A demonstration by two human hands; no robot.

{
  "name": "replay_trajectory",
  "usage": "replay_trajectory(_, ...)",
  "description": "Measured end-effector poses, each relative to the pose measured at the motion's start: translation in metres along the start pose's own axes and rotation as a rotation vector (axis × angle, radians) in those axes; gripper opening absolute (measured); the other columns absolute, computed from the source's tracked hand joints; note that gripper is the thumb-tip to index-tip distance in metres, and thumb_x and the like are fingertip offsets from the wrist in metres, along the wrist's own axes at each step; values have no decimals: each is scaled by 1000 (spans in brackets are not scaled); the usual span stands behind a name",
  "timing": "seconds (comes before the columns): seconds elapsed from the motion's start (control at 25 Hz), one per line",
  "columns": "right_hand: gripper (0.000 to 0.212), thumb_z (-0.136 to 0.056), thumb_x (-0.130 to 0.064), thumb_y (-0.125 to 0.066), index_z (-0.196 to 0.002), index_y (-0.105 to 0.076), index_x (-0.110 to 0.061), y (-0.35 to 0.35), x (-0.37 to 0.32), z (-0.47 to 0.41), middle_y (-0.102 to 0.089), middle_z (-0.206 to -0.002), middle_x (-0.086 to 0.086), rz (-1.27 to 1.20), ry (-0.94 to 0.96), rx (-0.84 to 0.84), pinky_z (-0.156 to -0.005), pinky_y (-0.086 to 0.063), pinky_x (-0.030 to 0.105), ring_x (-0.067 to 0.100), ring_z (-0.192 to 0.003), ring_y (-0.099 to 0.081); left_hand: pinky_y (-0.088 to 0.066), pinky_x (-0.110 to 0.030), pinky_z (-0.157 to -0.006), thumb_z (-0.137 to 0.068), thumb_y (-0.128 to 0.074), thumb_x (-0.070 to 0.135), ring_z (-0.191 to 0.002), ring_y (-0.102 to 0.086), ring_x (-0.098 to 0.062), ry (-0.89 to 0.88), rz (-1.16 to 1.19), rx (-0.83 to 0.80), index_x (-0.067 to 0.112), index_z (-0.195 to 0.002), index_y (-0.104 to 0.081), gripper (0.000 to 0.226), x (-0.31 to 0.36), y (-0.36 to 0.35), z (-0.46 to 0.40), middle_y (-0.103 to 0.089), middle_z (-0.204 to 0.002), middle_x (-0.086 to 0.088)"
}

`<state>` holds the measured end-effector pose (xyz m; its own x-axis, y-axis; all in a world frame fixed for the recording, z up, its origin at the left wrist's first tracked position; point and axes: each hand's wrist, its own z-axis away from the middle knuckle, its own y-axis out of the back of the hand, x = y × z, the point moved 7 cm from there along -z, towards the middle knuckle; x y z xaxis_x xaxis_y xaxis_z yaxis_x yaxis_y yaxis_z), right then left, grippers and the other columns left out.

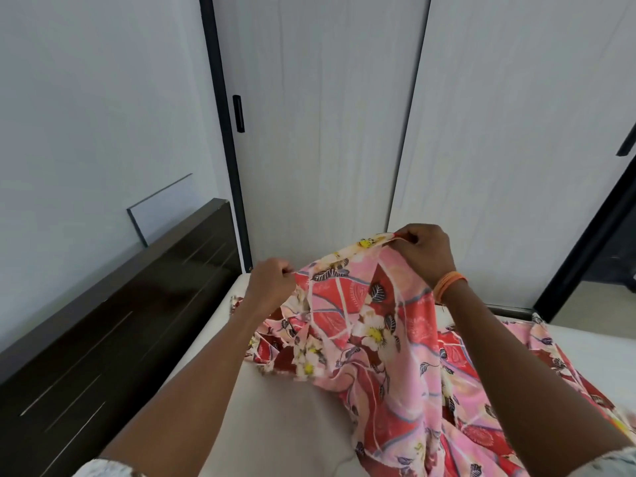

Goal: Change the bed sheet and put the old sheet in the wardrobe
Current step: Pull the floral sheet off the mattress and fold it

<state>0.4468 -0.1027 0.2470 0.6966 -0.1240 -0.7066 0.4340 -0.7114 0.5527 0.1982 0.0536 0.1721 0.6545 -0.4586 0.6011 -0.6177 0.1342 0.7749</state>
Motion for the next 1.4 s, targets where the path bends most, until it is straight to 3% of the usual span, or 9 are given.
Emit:
replay_trajectory(0.28, 50, -91, -43, -60, -60, -63, -4, 6, 30, -8, -58, -54, 10, 67, -146, -15, -55, -39, 33, 29, -55, -52, -46, -32, -63, -98, -40, 13, -58, -59, -27, 184, 923, -123, 13, -63, -60, 41, 27, 1, 5, -57, -59, -7)
replay_trajectory(0.44, 55, -94, -38, -56, -48, -46, -10, 16, 37, -9, -46, -49, 8, 70, -238, 37, -52, -31, 30, 26, -53, -44, -55, -34, -73, -88, -60, 58, -76, -69, -20, -116, 380, -307, 12, -91, -63, 47, 51, -3, 6, -71, -86, -2)
replay_trajectory(0.56, 47, -94, -35, -53, -63, -63, -1, 21, 46, -12, -56, -58, 10, 41, -330, 64, -56, -36, 31, 26, -58, -50, -59, -39, -82, -94, -62, 33, -84, -70, -18, -182, 132, -261, 16, -98, -69, 19, 52, -6, 7, -73, -91, 2)
replay_trajectory(0.76, 42, -95, -31, -47, -73, -66, 0, 21, 55, -11, -61, -70, 13, 41, -347, 59, -67, -39, 31, 33, -71, -55, -57, -47, -79, -100, -46, 24, -78, -69, -27, -43, 58, -81, 2, -86, -68, 34, 24, 8, 1, -70, -79, -11)
replay_trajectory(0.88, 38, -95, -25, -40, -86, -65, 1, 21, 65, -14, -62, -87, 17, 18, -393, 70, -75, -42, 34, 35, -83, -56, -57, -42, -77, -103, -45, 21, -81, -70, -27, -20, 225, -136, 8, -92, -67, 28, 20, 15, 4, -71, -87, -13)
replay_trajectory(1.0, 36, -95, -23, -38, -91, -63, 3, 20, 77, -16, -61, -93, 20, 2, -413, 76, -77, -41, 33, 34, -87, -54, -55, -32, -71, -104, -45, 23, -78, -70, -26, 62, 654, -176, 11, -89, -63, 26, 19, 21, 6, -70, -87, -18)
replay_trajectory(1.16, 43, -99, -30, -46, -65, -57, -5, 12, 66, -18, -55, -66, 12, 148, -212, -47, -59, -34, 31, 30, -68, -50, -51, -29, -64, -104, -38, 21, -65, -64, -20, 186, 1010, -74, 8, -83, -56, 30, 29, 21, 6, -62, -71, -9)
replay_trajectory(1.28, 32, -92, -36, -62, -64, -60, -21, 11, 67, -11, -56, -61, -4, 257, -46, -146, -54, -34, 23, 14, -61, -52, -57, -32, -65, -102, -39, 35, -62, -69, -22, 213, 991, -20, 11, -79, -48, 35, 28, 26, 1, -62, -65, -4)
replay_trajectory(1.4, 27, -90, -29, -66, -64, -60, -28, 14, 95, 2, -60, -65, -2, 308, -34, -172, -60, -37, 27, 23, -68, -59, -57, -33, -67, -101, -39, 41, -61, -68, -21, 214, 818, 63, 12, -82, -44, 35, 15, 36, -6, -59, -68, -5)
